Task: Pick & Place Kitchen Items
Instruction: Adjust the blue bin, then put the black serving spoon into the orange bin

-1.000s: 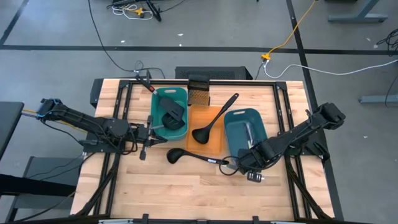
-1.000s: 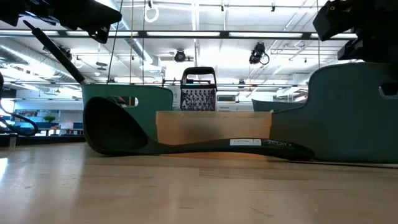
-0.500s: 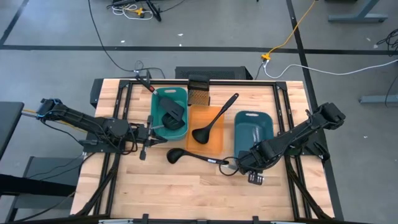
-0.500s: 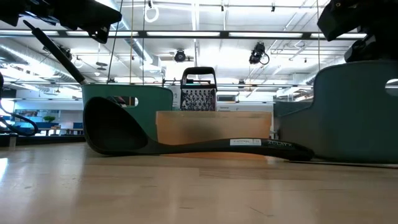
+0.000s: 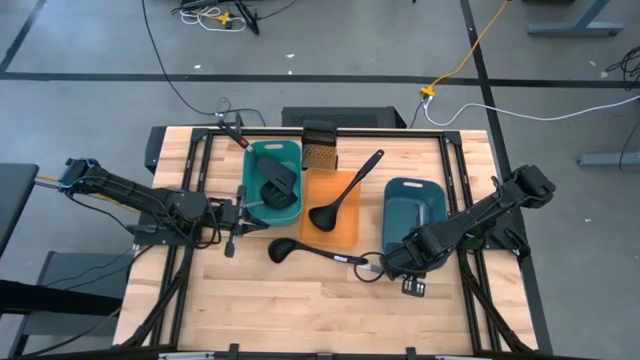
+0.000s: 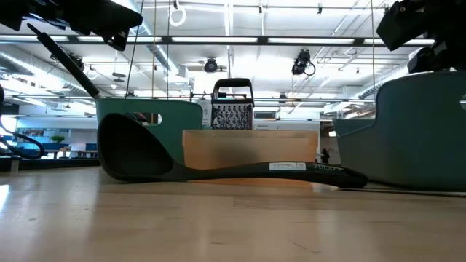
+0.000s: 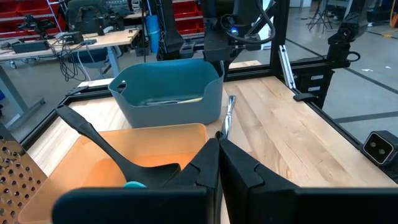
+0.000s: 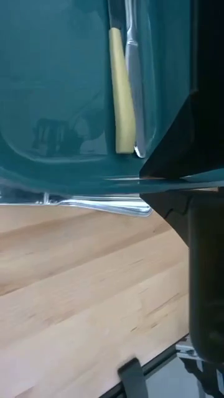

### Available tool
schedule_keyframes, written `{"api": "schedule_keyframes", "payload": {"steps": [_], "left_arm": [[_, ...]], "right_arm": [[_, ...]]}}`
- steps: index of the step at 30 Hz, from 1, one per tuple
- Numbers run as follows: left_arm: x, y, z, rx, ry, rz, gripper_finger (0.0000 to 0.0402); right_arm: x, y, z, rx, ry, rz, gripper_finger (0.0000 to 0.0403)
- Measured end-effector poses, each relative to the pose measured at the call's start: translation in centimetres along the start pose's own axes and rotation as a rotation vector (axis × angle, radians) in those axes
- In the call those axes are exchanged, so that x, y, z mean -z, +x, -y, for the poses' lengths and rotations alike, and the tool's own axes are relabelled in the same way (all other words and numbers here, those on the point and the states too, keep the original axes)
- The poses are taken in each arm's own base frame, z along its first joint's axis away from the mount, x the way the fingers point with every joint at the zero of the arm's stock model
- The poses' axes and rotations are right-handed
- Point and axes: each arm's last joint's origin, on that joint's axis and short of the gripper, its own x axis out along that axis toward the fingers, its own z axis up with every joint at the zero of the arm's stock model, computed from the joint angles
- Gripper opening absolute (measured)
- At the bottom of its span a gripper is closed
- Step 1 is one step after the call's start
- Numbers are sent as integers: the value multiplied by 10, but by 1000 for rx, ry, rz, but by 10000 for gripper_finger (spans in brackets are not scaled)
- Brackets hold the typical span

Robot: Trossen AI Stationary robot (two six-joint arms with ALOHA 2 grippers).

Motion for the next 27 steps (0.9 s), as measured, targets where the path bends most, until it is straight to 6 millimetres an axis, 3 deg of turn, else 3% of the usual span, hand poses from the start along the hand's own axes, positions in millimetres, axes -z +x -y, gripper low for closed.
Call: {"api": "schedule_keyframes", "payload": {"steps": [4, 11, 16, 22, 27], "left_arm": [[0, 0, 0, 0, 0, 0, 18], [0, 0, 0, 0, 0, 0, 18], [0, 0, 0, 0, 0, 0, 18], [0, 0, 0, 0, 0, 0, 18], [0, 0, 0, -1, 0, 0, 18]], "right_arm": [[-2, 0, -1, -16, -20, 18, 57], [0, -1, 0, -9, -18, 10, 124], [5, -14, 3, -15, -24, 55, 155], [17, -50, 13, 15, -24, 308, 172], [33, -86, 21, 113, -88, 733, 163]]}}
